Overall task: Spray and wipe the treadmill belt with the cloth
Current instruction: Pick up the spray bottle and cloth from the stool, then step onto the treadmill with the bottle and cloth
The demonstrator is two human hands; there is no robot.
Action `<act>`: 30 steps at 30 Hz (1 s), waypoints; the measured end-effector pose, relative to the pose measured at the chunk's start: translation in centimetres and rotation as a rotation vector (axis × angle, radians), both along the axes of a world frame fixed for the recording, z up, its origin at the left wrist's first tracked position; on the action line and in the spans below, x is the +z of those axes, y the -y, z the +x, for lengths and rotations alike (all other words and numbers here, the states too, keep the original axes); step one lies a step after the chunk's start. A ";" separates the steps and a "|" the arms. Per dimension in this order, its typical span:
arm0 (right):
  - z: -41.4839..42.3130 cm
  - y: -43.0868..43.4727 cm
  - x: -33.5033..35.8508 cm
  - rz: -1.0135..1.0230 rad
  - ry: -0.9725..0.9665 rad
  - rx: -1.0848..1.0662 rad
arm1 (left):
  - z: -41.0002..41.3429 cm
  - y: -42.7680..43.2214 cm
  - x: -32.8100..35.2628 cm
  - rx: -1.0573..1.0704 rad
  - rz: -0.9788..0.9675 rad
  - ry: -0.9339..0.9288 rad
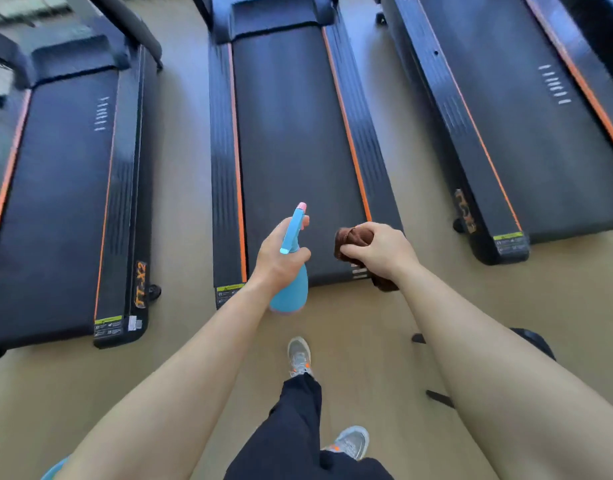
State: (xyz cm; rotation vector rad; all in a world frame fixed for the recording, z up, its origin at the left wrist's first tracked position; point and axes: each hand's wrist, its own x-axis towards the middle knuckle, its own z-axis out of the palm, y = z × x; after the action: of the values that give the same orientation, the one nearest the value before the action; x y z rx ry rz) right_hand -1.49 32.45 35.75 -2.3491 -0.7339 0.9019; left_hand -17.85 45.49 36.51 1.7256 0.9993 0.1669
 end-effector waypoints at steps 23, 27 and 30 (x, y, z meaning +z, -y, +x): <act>28.7 -40.1 6.9 0.017 0.218 0.147 | 25.8 -37.9 4.5 0.112 0.029 0.024; 36.4 -45.9 11.0 -0.028 0.165 0.173 | 32.4 -43.8 9.7 0.203 -0.005 0.005; 41.3 -49.8 15.9 -0.043 0.167 0.189 | 36.1 -47.6 14.4 0.228 -0.034 -0.005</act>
State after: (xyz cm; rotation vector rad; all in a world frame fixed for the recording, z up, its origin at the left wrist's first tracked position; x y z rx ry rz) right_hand 39.81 82.21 51.61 -2.4454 -1.0283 0.8118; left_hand 18.24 93.11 50.92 1.5794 1.1951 0.2909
